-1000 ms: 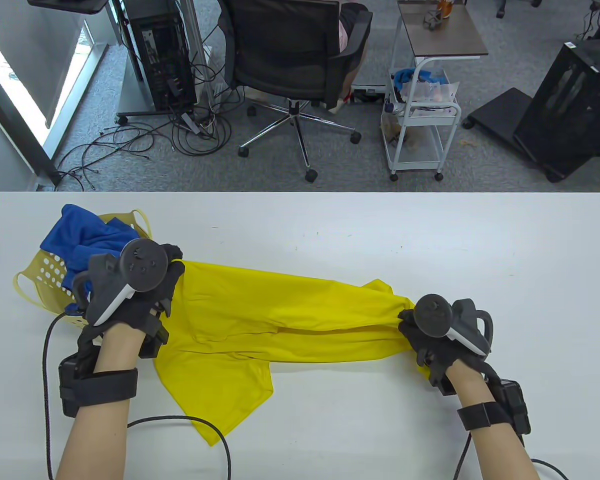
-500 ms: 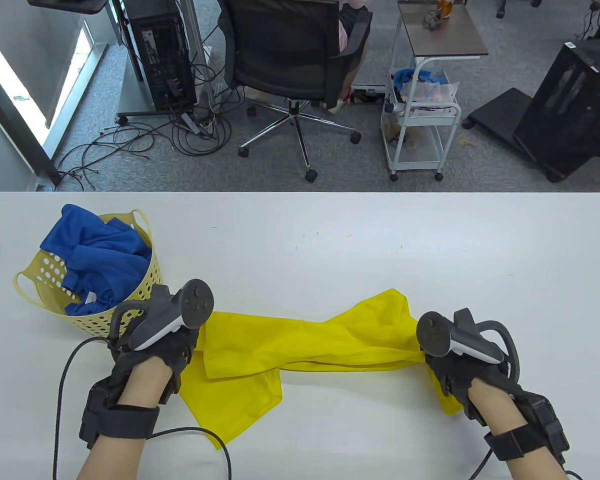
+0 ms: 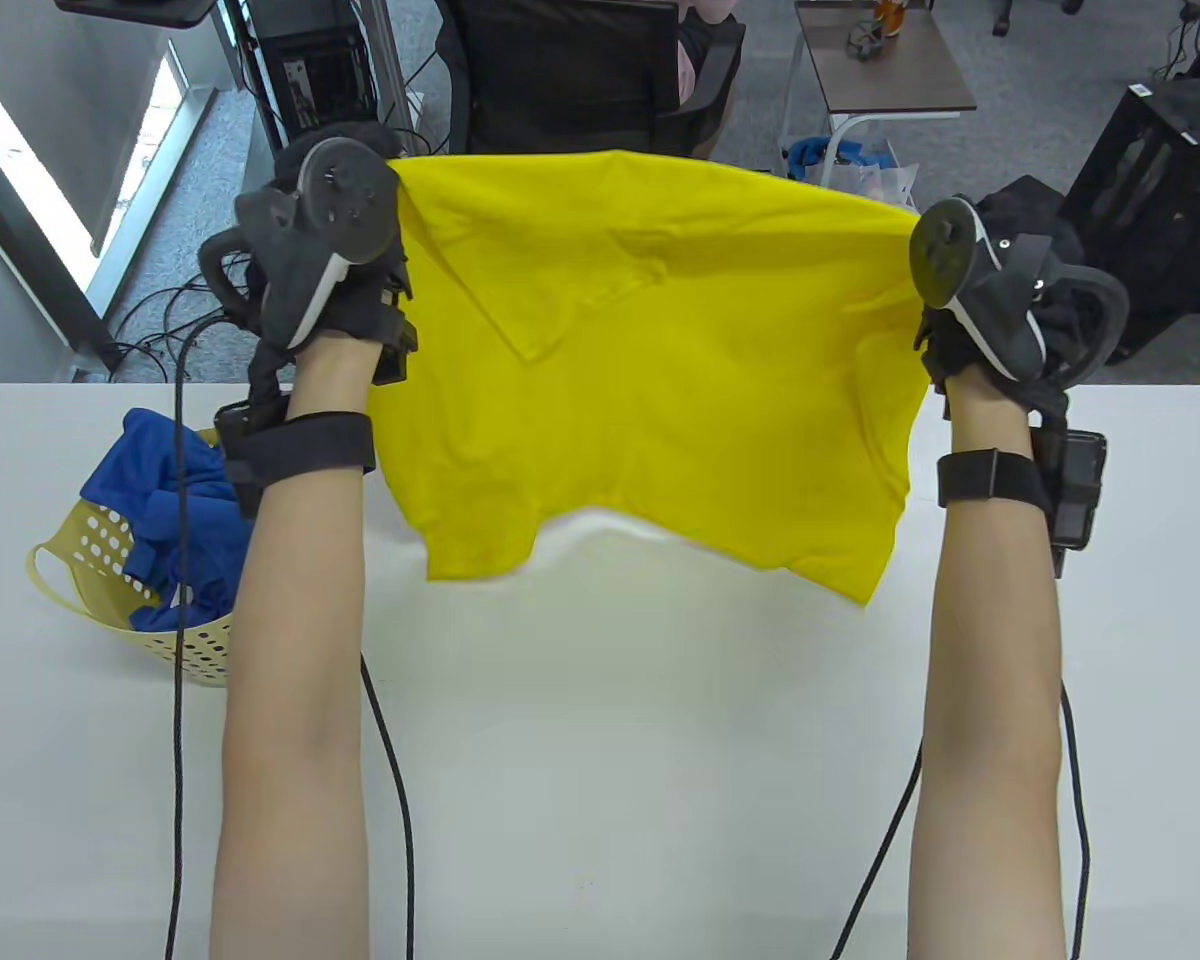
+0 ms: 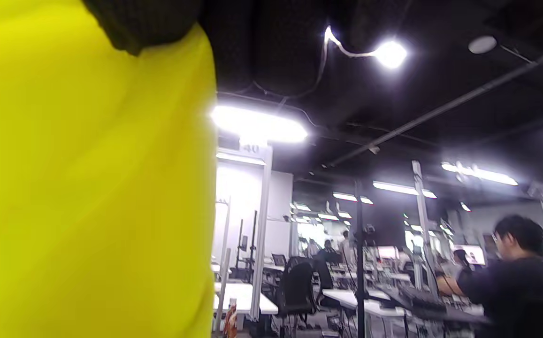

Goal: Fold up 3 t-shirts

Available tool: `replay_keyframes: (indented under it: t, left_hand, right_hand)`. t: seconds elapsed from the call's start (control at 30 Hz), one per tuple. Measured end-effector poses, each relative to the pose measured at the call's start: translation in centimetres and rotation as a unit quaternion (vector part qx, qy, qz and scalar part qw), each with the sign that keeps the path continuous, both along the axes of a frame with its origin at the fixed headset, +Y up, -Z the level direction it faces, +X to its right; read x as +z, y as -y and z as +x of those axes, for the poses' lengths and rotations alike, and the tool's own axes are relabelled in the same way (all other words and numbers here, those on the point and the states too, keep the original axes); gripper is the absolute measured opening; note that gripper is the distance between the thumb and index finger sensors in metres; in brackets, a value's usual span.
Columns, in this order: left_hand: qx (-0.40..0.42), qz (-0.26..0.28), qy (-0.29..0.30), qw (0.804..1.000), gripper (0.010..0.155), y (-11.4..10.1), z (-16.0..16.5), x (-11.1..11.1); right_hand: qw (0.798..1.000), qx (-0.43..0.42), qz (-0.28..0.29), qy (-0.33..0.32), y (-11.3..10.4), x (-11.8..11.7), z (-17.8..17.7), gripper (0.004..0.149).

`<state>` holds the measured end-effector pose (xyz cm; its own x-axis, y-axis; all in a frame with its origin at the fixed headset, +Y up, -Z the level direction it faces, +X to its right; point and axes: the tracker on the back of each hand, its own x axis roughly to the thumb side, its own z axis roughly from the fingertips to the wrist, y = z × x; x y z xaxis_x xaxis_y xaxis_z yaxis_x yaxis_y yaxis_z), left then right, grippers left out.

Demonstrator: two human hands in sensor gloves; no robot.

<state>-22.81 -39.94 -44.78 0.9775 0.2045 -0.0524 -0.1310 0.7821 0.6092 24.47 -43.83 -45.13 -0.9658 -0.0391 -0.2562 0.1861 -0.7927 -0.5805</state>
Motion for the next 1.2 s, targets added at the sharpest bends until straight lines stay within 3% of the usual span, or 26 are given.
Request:
replay_keyframes:
  t: [0.07, 0.13, 0.17, 0.2, 0.23, 0.33, 0.43, 0.47, 0.5, 0.57, 0.6, 0.73, 0.8, 0.93, 1.0, 1.1, 1.2]
  left_hand:
    - [-0.03, -0.028, -0.011, 0.999, 0.041, 1.3, -1.2, 1.8]
    - [-0.046, -0.062, -0.004, 0.997, 0.041, 3.7, -2.4, 3.8]
    - [-0.037, -0.108, -0.003, 0.993, 0.04, 5.5, -3.2, 5.1]
    - [-0.025, -0.143, -0.004, 0.989, 0.04, 7.3, -3.7, 6.4]
    - [-0.022, -0.159, 0.012, 0.987, 0.04, 9.1, -3.9, 7.6]
    - [-0.073, -0.219, 0.028, 0.973, 0.04, 16.3, -3.7, 11.4]
    - [-0.172, -0.298, 0.025, 0.939, 0.041, 24.1, -2.9, 14.1]
    - [-0.188, -0.322, 0.027, 0.928, 0.041, 25.8, -2.8, 14.5]
    - [-0.207, -0.365, 0.008, 0.908, 0.042, 28.1, -2.7, 15.1]
    - [-0.219, -0.454, -0.011, 0.863, 0.043, 30.7, -2.8, 16.0]
    - [-0.215, -0.477, -0.018, 0.852, 0.043, 31.2, -3.0, 16.3]
    - [-0.141, -0.436, 0.018, 0.889, 0.048, 31.0, -3.8, 16.8]
    - [-0.097, -0.467, 0.034, 0.878, 0.055, 31.8, -3.7, 16.3]
    - [-0.125, -0.517, 0.038, 0.846, 0.068, 34.7, -3.7, 15.4]
    - [-0.159, -0.517, 0.034, 0.84, 0.069, 36.1, -4.4, 15.3]
    - [-0.119, -0.473, 0.057, 0.871, 0.068, 36.2, -6.2, 15.2]
    - [-0.105, -0.481, 0.055, 0.869, 0.066, 36.3, -7.3, 15.1]
  right_hand:
    - [0.999, 0.01, -0.028, -0.028, 0.4, 1.6, 0.5, 0.04]
    - [0.996, 0.014, -0.079, -0.046, 2.2, 4.0, 1.1, 0.04]
    - [0.99, 0.018, -0.126, -0.066, 3.4, 4.8, 1.4, 0.04]
    - [0.981, 0.017, -0.181, -0.063, 5.4, 6.2, 1.6, 0.04]
    - [0.977, 0.018, -0.201, -0.061, 7.0, 7.2, 1.7, 0.04]
    - [0.957, 0.041, -0.275, -0.082, 15.1, 11.1, 1.3, 0.04]
    - [0.926, 0.055, -0.364, -0.09, 22.6, 14.0, 0.6, 0.04]
    - [0.921, 0.055, -0.375, -0.093, 23.5, 14.3, 0.5, 0.04]
    - [0.906, 0.053, -0.408, -0.102, 25.6, 15.2, 0.3, 0.041]
    - [0.881, 0.029, -0.457, -0.116, 27.6, 16.5, 0.5, 0.046]
    - [0.885, 0.006, -0.45, -0.12, 27.9, 17.0, 1.0, 0.052]
    - [0.912, -0.054, -0.395, -0.098, 26.9, 17.5, 3.4, 0.057]
    - [0.915, -0.069, -0.389, -0.085, 27.2, 17.3, 4.6, 0.058]
    - [0.905, -0.076, -0.41, -0.078, 30.0, 16.7, 5.7, 0.056]
    - [0.904, -0.071, -0.415, -0.069, 31.4, 16.6, 6.0, 0.057]
    - [0.89, -0.061, -0.447, -0.063, 32.1, 16.6, 6.7, 0.052]
    - [0.895, -0.082, -0.43, -0.079, 31.4, 17.0, 7.1, 0.045]
